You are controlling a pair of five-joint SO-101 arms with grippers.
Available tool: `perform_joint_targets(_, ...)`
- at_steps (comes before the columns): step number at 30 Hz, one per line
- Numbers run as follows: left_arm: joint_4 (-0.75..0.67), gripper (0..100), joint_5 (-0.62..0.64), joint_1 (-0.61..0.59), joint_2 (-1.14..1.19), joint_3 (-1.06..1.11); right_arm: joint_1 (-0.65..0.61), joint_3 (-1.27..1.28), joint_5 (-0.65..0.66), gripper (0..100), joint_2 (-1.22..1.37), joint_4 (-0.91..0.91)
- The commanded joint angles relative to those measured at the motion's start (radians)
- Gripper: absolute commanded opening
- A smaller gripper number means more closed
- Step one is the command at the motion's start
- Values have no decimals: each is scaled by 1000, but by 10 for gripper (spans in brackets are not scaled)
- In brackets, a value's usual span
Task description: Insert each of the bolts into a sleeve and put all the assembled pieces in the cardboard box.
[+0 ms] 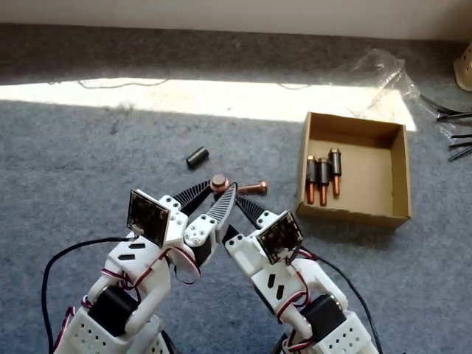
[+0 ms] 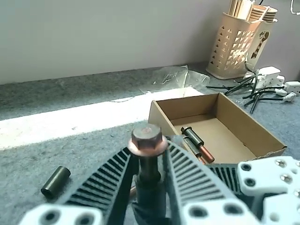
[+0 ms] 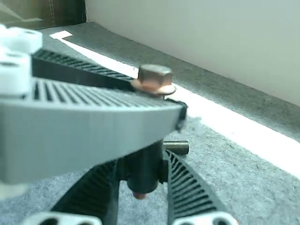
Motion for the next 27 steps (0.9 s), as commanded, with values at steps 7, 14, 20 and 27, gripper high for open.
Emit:
perform_joint_targets(7,3,222,-37,-4,-18,-16,-7,68,12,5,-15,-30)
perform_joint_targets(14,-2,222,-150,-84,-12,-16,-7,68,12,5,-15,-30)
perform_joint_targets(20,-2,222,-193,-99,-10,-10,-7,68,12,5,-15,-30)
perform_joint_targets(27,-2,222,-193,-104,-19,-61,-7,68,12,5,-15,-30)
